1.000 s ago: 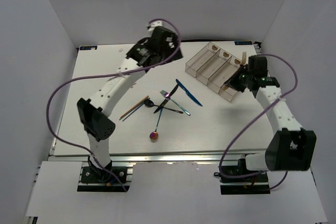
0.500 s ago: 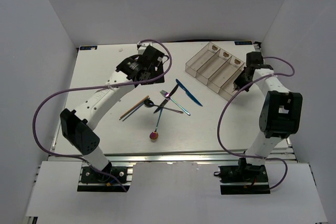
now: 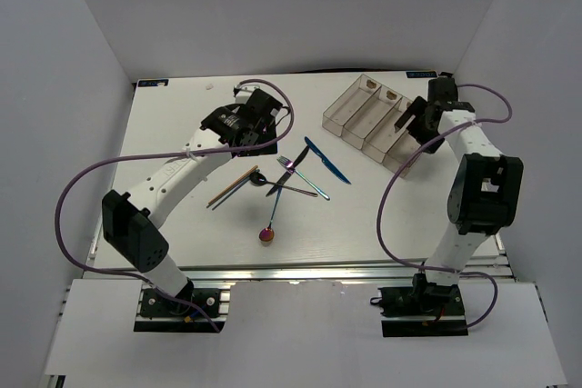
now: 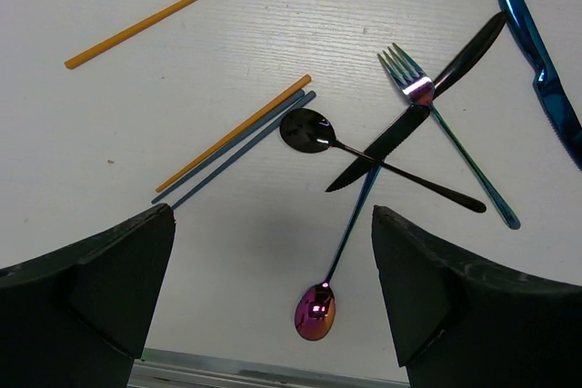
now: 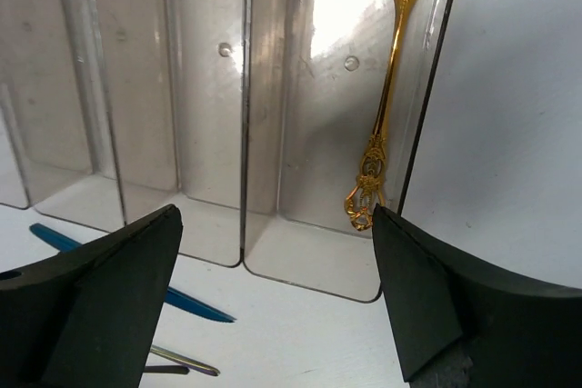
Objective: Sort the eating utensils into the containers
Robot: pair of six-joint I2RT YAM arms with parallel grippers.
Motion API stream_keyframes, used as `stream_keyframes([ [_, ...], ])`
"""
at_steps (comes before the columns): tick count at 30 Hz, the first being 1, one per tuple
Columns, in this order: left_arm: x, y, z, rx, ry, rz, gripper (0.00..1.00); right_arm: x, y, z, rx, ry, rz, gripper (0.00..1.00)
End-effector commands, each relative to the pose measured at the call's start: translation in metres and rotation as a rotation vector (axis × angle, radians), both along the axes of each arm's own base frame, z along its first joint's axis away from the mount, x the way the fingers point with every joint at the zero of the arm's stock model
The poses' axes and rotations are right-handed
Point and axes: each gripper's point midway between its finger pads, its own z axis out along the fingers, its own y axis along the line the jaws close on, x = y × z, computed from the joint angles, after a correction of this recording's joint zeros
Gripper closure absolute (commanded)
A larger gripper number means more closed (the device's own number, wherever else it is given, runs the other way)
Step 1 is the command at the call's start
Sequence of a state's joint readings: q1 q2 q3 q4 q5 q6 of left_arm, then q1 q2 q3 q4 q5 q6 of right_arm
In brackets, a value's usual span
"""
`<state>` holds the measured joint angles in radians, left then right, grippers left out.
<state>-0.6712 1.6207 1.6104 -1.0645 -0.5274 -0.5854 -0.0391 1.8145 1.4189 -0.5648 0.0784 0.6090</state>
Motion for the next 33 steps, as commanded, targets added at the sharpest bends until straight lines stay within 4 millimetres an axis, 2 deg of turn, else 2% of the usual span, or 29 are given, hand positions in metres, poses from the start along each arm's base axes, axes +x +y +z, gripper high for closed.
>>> stream_keyframes([
  [1, -0.003, 0.009, 0.028, -0.065, -0.087, 0.069, 0.02, 0.009, -0.006, 0.052, -0.033, -0.112, 0.008, 0.11],
  [2, -0.004, 0.01, 0.026, -0.089, -0.087, 0.105, 0.02, 0.012, 0.001, 0.069, -0.045, -0.154, 0.057, 0.11],
  [4, -0.004, 0.003, 0.022, -0.131, -0.066, 0.117, 0.02, 0.015, 0.031, 0.096, -0.073, -0.231, 0.173, 0.11],
  [5, -0.005, 0.002, 0.022, -0.153, -0.055, 0.144, 0.02, 0.014, 0.061, 0.109, -0.094, -0.285, 0.315, 0.11],
  [6, -0.003, 0.004, 0.019, -0.143, -0.051, 0.169, 0.02, 0.008, 0.1, 0.115, -0.091, -0.332, 0.507, 0.11],
  [8, -0.007, 0.026, 0.03, -0.136, -0.085, 0.328, 0.02, -0.021, 0.179, 0.106, -0.101, -0.359, 0.884, 0.11],
  [10, -0.012, 0.049, 0.04, -0.133, -0.135, 0.415, 0.02, -0.048, 0.221, 0.078, -0.162, -0.282, 1.041, 0.12],
  [12, -0.023, 0.069, 0.042, -0.098, -0.148, 0.454, 0.02, -0.07, 0.262, 0.069, -0.184, -0.277, 1.14, 0.13],
  [14, -0.029, 0.074, 0.04, -0.084, -0.15, 0.436, 0.02, -0.074, 0.279, 0.055, -0.22, -0.261, 1.185, 0.16],
  [15, -0.033, 0.072, 0.039, -0.104, -0.149, 0.395, 0.02, -0.079, 0.302, 0.038, -0.236, -0.229, 1.247, 0.26],
  [16, -0.038, 0.063, 0.044, -0.169, -0.149, 0.318, 0.02, -0.078, 0.308, 0.023, -0.275, -0.196, 1.263, 0.3],
  [17, -0.045, 0.061, 0.039, -0.185, -0.132, 0.289, 0.02, -0.075, 0.312, 0.011, -0.32, -0.18, 1.294, 0.32],
  [19, -0.059, 0.068, 0.024, -0.173, -0.094, 0.28, 0.02, -0.071, 0.316, -0.018, -0.354, -0.123, 1.303, 0.37],
  [21, -0.067, 0.07, 0.022, -0.185, -0.09, 0.265, 0.02, -0.069, 0.317, -0.033, -0.363, -0.108, 1.33, 0.4],
  [27, -0.075, 0.075, 0.017, -0.173, -0.078, 0.251, 0.02, -0.071, 0.315, -0.069, -0.366, -0.06, 1.371, 0.52],
  [29, -0.077, 0.076, 0.015, -0.168, -0.07, 0.245, 0.02, -0.072, 0.317, -0.075, -0.359, -0.056, 1.383, 0.55],
  [30, -0.078, 0.076, 0.014, -0.163, -0.065, 0.242, 0.02, -0.072, 0.316, -0.082, -0.361, -0.042, 1.387, 0.62],
  [33, -0.08, 0.077, 0.013, -0.157, -0.058, 0.236, 0.02, -0.074, 0.316, -0.088, -0.351, -0.031, 1.387, 0.7],
])
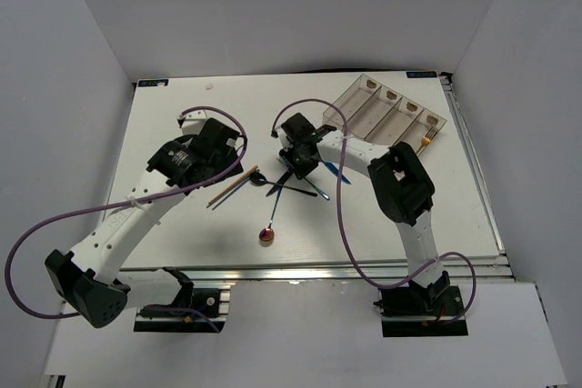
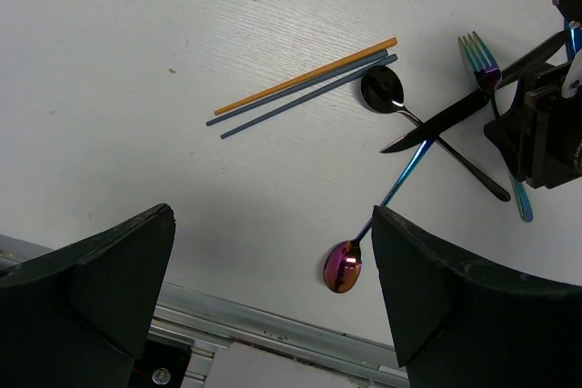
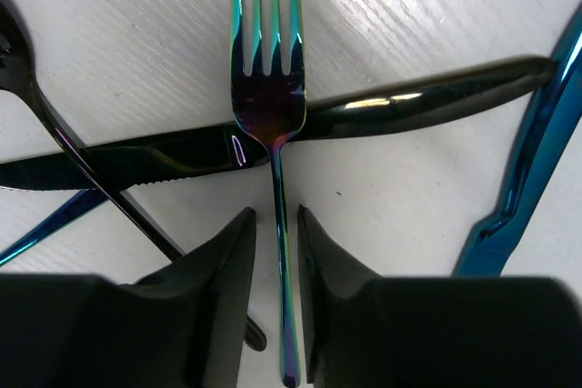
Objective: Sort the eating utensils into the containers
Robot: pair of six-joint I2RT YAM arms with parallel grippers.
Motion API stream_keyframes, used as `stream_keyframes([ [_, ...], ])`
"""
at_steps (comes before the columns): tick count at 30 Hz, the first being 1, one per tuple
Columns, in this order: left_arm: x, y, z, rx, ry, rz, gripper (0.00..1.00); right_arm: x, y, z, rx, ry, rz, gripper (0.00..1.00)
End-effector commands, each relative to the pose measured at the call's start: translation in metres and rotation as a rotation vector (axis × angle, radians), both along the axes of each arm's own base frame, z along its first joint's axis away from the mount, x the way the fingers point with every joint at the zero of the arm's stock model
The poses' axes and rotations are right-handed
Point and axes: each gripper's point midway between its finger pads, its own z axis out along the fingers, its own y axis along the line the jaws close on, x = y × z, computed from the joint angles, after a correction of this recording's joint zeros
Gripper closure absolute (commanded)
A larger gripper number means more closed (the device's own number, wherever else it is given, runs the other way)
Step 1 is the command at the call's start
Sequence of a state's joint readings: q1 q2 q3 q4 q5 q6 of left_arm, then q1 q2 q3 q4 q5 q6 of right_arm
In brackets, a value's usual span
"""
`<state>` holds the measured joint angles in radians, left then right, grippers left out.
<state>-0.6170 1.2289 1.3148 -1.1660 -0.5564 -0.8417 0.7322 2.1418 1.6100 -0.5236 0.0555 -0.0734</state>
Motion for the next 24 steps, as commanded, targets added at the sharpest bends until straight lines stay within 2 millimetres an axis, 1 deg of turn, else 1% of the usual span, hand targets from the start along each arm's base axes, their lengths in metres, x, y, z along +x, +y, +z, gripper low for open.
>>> stream_keyframes([
  [1, -0.004, 0.001, 0.004, -0.006, -0.011, -0.021, 0.02, 0.004, 0.001, -0.012, -0.003, -0.003, 0.017, 0.78],
  [3, -0.004, 0.001, 0.003, -0.007, -0.012, -0.025, 0.02, 0.003, -0.002, -0.015, -0.012, -0.005, 0.013, 0.83],
  [4, -0.004, 0.0, 0.004, -0.009, -0.014, -0.028, 0.02, 0.002, -0.004, -0.014, -0.014, -0.01, 0.011, 0.89],
  [6, -0.003, -0.001, 0.004, -0.01, -0.014, -0.036, 0.02, 0.004, -0.006, -0.009, -0.016, -0.032, 0.002, 0.95],
  [7, -0.003, -0.001, 0.004, -0.01, -0.012, -0.037, 0.02, 0.007, -0.004, 0.002, 0.004, -0.06, -0.002, 1.0],
  [9, -0.003, -0.001, 0.005, -0.007, -0.015, -0.04, 0.02, 0.011, -0.001, 0.017, 0.032, -0.086, -0.013, 1.0],
  [10, -0.003, -0.001, 0.004, -0.008, -0.013, -0.043, 0.02, 0.013, 0.003, 0.035, 0.067, -0.112, -0.012, 1.0],
  [11, -0.002, -0.002, 0.005, -0.009, -0.018, -0.043, 0.02, 0.015, 0.005, 0.046, 0.088, -0.125, -0.017, 1.0],
  [12, -0.001, -0.002, 0.005, -0.009, -0.019, -0.046, 0.02, 0.02, 0.01, 0.065, 0.125, -0.151, -0.025, 1.0],
  [13, 0.0, -0.002, 0.006, -0.007, -0.021, -0.046, 0.02, 0.026, 0.009, 0.089, 0.171, -0.176, -0.058, 1.0],
  [14, 0.002, -0.003, 0.007, -0.01, -0.03, -0.046, 0.02, 0.038, -0.001, 0.129, 0.259, -0.189, -0.148, 1.0],
  [15, 0.002, -0.004, 0.007, -0.011, -0.032, -0.046, 0.02, 0.043, -0.007, 0.14, 0.292, -0.192, -0.185, 1.0],
  [17, 0.004, -0.006, 0.007, -0.02, -0.037, -0.049, 0.02, 0.051, -0.027, 0.153, 0.332, -0.178, -0.268, 1.0],
  [18, 0.003, -0.006, 0.006, -0.02, -0.037, -0.049, 0.02, 0.062, -0.052, 0.163, 0.348, -0.19, -0.343, 1.0],
  [19, 0.004, -0.006, 0.006, -0.021, -0.036, -0.049, 0.02, 0.068, -0.066, 0.165, 0.364, -0.179, -0.411, 1.0],
  [20, 0.005, -0.007, 0.006, -0.025, -0.041, -0.05, 0.02, 0.071, -0.084, 0.162, 0.35, -0.165, -0.476, 1.0],
  [21, 0.004, -0.006, 0.005, -0.022, -0.039, -0.051, 0.02, 0.084, -0.119, 0.162, 0.339, -0.168, -0.582, 1.0],
  [23, 0.005, -0.007, 0.006, -0.022, -0.045, -0.055, 0.02, 0.093, -0.163, 0.16, 0.326, -0.168, -0.749, 1.0],
  [24, 0.005, -0.007, 0.005, -0.022, -0.045, -0.058, 0.02, 0.1, -0.205, 0.158, 0.313, -0.168, -0.865, 1.0],
])
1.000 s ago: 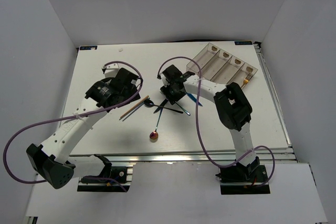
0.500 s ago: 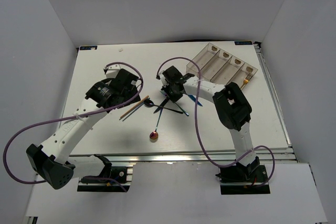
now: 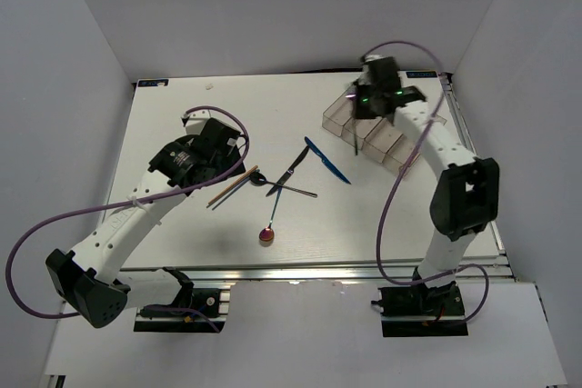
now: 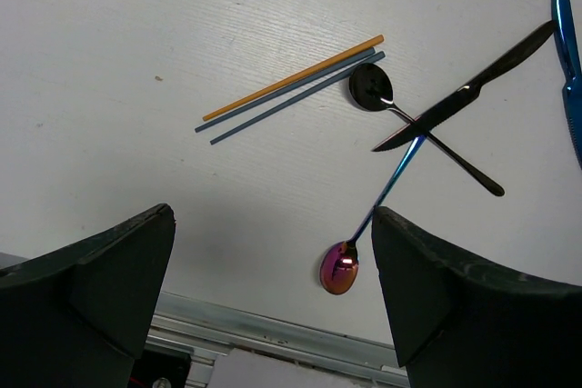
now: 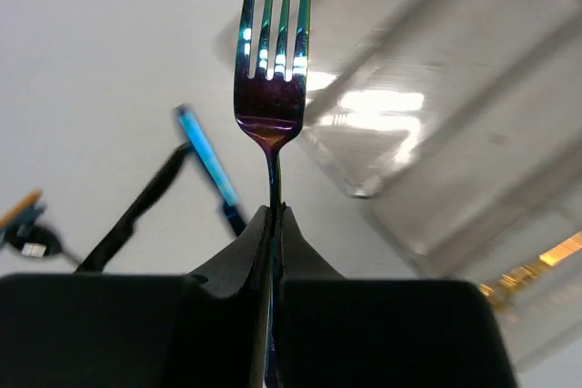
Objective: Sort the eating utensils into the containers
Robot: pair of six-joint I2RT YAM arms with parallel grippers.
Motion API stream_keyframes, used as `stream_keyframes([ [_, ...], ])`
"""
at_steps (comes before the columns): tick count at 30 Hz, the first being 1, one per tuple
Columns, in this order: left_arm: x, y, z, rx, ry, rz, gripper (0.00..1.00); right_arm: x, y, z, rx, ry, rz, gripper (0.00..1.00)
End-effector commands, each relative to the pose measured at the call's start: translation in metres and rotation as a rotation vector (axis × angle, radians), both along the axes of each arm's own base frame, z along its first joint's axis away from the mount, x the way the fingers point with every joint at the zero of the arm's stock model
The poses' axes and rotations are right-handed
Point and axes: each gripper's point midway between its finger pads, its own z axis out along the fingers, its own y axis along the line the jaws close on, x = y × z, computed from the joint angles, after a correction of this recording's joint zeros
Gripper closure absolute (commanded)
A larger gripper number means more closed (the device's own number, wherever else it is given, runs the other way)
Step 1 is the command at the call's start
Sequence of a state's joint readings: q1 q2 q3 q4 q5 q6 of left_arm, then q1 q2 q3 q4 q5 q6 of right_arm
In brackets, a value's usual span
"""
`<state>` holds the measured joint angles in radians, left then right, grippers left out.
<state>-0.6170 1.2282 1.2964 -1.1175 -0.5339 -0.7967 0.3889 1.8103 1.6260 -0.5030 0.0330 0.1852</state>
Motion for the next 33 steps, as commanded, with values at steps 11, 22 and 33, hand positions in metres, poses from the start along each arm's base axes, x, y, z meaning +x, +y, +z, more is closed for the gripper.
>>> stream_keyframes([
  [11, 0.005, -0.011, 0.002, -0.018, -0.008, -0.069, 0.02, 0.036, -0.234, -0.041, 0.092, 0.189, -0.731, 1.0],
  [22, 0.008, -0.015, -0.006, 0.01, 0.029, -0.1, 0.02, 0.048, -0.241, -0.065, 0.127, 0.209, -0.802, 0.89],
  [33, 0.009, -0.02, -0.013, 0.003, 0.044, -0.113, 0.02, 0.057, -0.231, -0.021, 0.132, 0.138, -0.705, 0.12],
])
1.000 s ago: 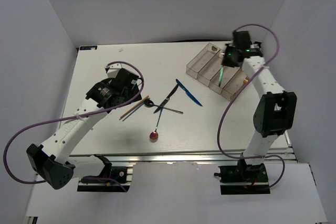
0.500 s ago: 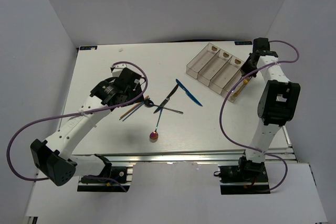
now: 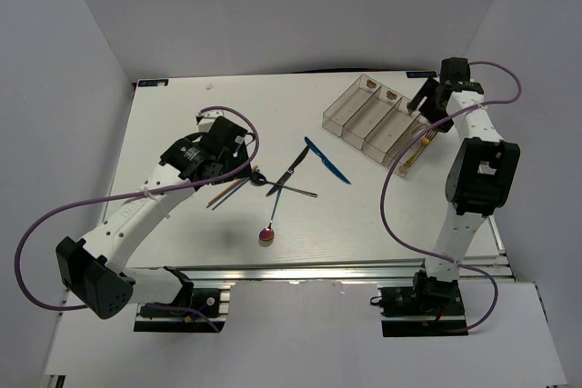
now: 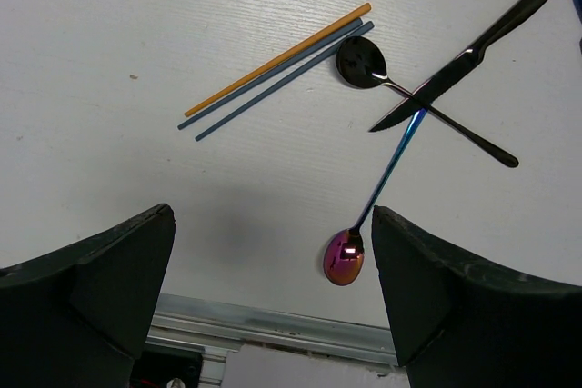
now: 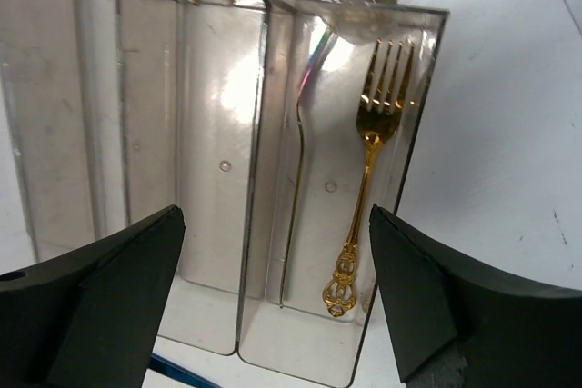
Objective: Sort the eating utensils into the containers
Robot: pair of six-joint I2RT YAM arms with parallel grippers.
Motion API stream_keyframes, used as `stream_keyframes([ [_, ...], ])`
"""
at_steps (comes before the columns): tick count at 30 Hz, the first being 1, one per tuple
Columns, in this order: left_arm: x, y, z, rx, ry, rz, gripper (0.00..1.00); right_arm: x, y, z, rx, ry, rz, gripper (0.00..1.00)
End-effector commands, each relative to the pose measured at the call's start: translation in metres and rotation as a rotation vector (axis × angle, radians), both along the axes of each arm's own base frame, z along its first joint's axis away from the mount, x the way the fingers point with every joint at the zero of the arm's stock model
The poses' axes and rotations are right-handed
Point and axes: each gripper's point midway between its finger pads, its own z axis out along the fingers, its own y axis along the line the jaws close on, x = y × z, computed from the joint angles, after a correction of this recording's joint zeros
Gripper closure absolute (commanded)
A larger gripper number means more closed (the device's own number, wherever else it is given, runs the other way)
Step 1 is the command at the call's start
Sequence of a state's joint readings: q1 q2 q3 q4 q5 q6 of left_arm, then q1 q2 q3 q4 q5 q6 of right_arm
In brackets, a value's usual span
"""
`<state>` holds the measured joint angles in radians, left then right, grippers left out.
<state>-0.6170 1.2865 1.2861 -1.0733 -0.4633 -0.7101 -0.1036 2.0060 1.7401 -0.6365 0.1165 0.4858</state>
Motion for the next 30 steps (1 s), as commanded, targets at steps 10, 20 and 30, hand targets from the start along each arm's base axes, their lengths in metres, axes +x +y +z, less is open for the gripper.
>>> stream_keyframes([
  [10, 0.008, 0.023, 0.015, 0.049, -0.071, 0.182, 0.02, -0.043, 0.15, 0.117, -0.399, -0.192, 0.475, 0.11],
  [20, -0.001, 0.036, 0.031, 0.013, -0.116, 0.279, 0.02, -0.124, 0.279, 0.092, 0.042, -0.287, 0.874, 0.11],
  [30, -0.023, 0.03, 0.018, -0.101, -0.097, 0.225, 0.02, -0.18, 0.368, 0.024, -0.093, -0.146, 1.328, 0.26],
])
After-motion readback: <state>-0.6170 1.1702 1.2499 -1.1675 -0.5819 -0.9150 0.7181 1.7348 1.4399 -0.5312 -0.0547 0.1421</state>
